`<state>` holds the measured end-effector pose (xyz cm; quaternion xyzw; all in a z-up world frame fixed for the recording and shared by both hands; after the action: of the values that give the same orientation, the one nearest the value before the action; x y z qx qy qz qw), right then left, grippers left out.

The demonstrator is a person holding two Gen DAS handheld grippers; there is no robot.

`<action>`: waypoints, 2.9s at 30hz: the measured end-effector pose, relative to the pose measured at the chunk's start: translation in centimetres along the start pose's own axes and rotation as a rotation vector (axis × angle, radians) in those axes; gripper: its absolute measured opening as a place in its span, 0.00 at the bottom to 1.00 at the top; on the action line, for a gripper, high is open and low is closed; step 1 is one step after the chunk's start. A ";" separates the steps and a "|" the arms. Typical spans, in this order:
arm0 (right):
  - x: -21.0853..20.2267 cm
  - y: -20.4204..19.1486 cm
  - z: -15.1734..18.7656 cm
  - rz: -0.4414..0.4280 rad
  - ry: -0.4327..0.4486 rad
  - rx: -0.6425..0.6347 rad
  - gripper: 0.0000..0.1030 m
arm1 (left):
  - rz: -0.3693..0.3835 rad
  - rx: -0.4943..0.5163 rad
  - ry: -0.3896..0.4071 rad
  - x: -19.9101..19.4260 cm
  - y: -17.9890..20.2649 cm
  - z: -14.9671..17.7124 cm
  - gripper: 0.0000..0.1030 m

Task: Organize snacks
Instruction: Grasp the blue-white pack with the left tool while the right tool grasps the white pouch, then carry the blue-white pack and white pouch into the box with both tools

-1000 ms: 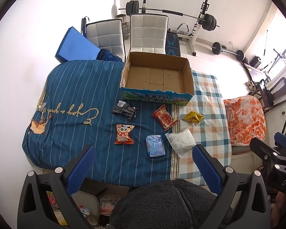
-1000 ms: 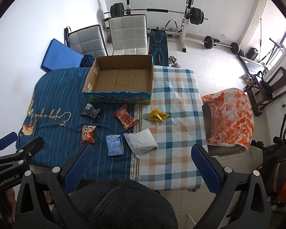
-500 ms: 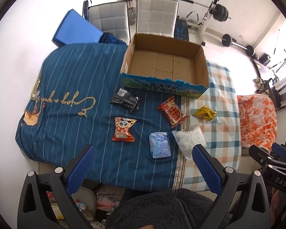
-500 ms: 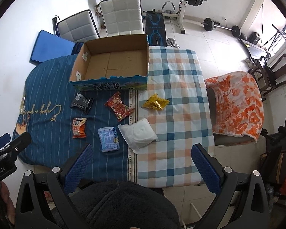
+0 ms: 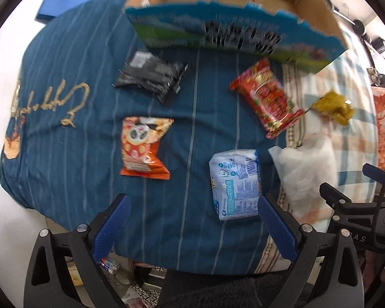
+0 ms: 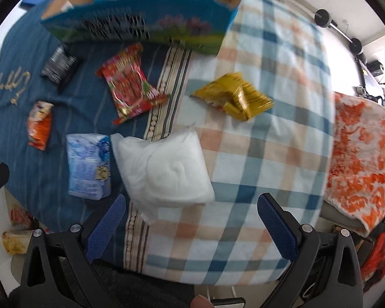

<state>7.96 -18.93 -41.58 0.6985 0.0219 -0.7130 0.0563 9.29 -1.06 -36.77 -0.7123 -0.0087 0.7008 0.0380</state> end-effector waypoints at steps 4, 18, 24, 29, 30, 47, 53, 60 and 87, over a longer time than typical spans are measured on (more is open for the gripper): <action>4.2 -1.7 -0.2 -0.013 -0.049 -0.075 1.00 | 0.019 -0.011 -0.076 4.7 0.4 0.3 0.98; 9.8 1.3 0.9 -0.102 -0.165 0.297 0.92 | 0.063 -0.019 -0.161 10.7 3.6 0.7 0.98; 11.6 2.5 1.4 -0.157 -0.218 0.334 0.94 | 0.069 0.014 -0.189 14.1 5.6 0.7 0.75; 12.2 4.0 0.1 -0.164 -0.249 0.355 0.94 | 0.121 0.003 -0.175 16.1 6.7 0.9 0.52; 12.0 4.1 0.1 -0.163 -0.254 0.356 0.94 | 0.119 0.007 -0.171 16.6 6.9 0.5 0.51; 8.0 7.0 3.9 -0.183 -0.220 0.261 0.69 | 0.121 -0.002 -0.069 13.7 8.3 3.2 0.35; 6.6 6.3 5.6 -0.261 -0.201 0.263 0.68 | 0.125 -0.027 -0.015 10.6 8.3 3.1 0.35; -1.8 8.7 3.9 -0.357 -0.113 0.250 0.68 | 0.118 -0.008 0.118 3.9 7.7 1.0 0.35; -16.0 0.0 -23.0 -0.402 0.214 0.325 0.68 | 0.233 0.209 0.390 -11.7 0.4 -26.5 0.35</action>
<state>31.12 -15.65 -26.14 0.7514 0.0511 -0.6262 -0.2015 35.54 -3.34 -24.70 -0.8225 0.1534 0.5467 0.0314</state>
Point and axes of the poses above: each gripper's, at about its wrist camera, not at the fingertips, and x roughly the way its jaws point, y to its right, z to its underside, the point moved 10 cm from there along x, roughly the way its jaws point, and after that the axes turned 9 degrees about x, right-handed, at the moved point
